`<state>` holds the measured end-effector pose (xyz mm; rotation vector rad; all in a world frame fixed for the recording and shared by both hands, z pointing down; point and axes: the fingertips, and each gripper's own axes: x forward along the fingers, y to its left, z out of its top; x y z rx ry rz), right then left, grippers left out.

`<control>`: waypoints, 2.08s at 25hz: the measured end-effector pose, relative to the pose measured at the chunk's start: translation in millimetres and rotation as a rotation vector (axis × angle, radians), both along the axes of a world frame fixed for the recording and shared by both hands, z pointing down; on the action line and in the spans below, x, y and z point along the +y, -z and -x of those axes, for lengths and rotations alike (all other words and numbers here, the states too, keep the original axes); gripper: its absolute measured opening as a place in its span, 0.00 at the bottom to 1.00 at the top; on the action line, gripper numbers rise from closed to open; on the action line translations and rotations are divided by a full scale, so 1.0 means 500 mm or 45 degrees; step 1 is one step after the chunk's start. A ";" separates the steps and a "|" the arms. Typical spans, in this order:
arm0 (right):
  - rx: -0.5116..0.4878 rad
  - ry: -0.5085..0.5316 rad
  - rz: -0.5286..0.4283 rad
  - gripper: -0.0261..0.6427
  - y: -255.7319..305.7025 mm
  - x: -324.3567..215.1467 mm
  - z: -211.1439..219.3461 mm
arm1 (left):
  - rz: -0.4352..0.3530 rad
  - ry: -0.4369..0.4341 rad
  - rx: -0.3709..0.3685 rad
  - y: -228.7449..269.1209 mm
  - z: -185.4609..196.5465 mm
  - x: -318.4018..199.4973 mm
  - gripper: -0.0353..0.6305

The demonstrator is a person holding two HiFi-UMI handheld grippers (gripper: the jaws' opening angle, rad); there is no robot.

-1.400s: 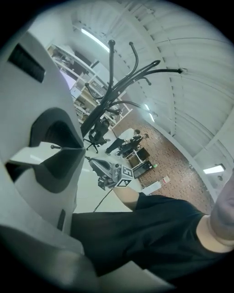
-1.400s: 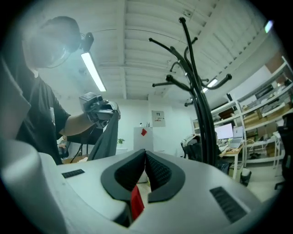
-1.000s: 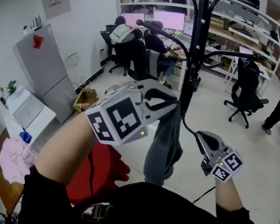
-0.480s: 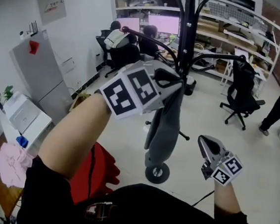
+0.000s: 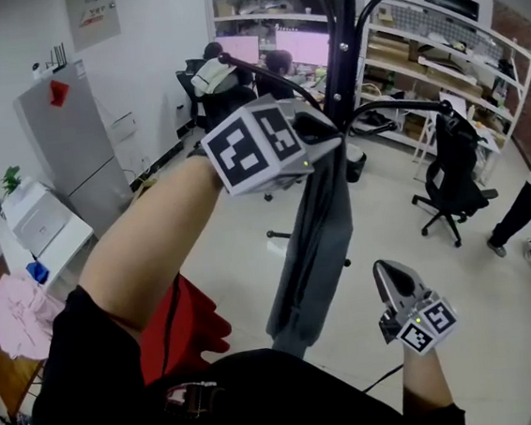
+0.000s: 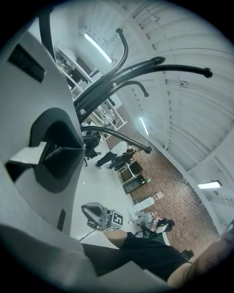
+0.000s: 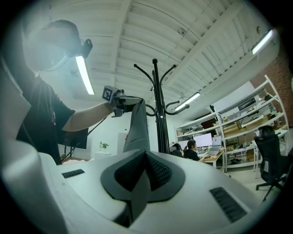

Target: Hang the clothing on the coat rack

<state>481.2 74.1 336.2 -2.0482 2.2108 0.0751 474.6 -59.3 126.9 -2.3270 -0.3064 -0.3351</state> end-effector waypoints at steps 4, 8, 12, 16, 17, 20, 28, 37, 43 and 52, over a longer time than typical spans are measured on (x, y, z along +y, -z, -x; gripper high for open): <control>-0.005 -0.012 0.001 0.02 -0.006 0.010 -0.011 | 0.025 0.040 0.030 0.014 -0.024 -0.032 0.07; -0.006 -0.012 0.010 0.02 -0.010 0.010 -0.011 | 0.054 0.032 0.016 0.005 -0.039 -0.040 0.07; -0.008 -0.010 0.023 0.02 -0.016 0.007 -0.001 | 0.141 0.019 -0.010 -0.015 -0.033 -0.052 0.07; -0.022 -0.004 0.040 0.02 -0.024 0.007 0.001 | 0.265 0.004 -0.007 -0.031 -0.016 -0.056 0.07; -0.024 -0.003 0.043 0.03 -0.026 0.007 0.003 | 0.302 0.002 -0.005 -0.035 -0.011 -0.058 0.07; -0.034 0.004 0.051 0.02 -0.032 0.007 0.009 | 0.449 -0.008 0.004 -0.050 0.005 -0.064 0.07; -0.037 0.043 0.069 0.02 -0.044 -0.010 0.032 | 0.742 -0.023 0.018 -0.062 0.024 -0.067 0.07; -0.049 0.068 0.077 0.02 -0.053 -0.021 0.044 | 0.904 -0.005 0.043 -0.052 0.004 -0.064 0.07; -0.052 0.069 0.085 0.02 -0.052 -0.023 0.044 | 0.898 0.019 0.099 -0.031 0.008 -0.068 0.08; -0.054 0.070 0.091 0.03 -0.056 -0.025 0.043 | 0.906 0.040 0.144 -0.027 0.006 -0.073 0.08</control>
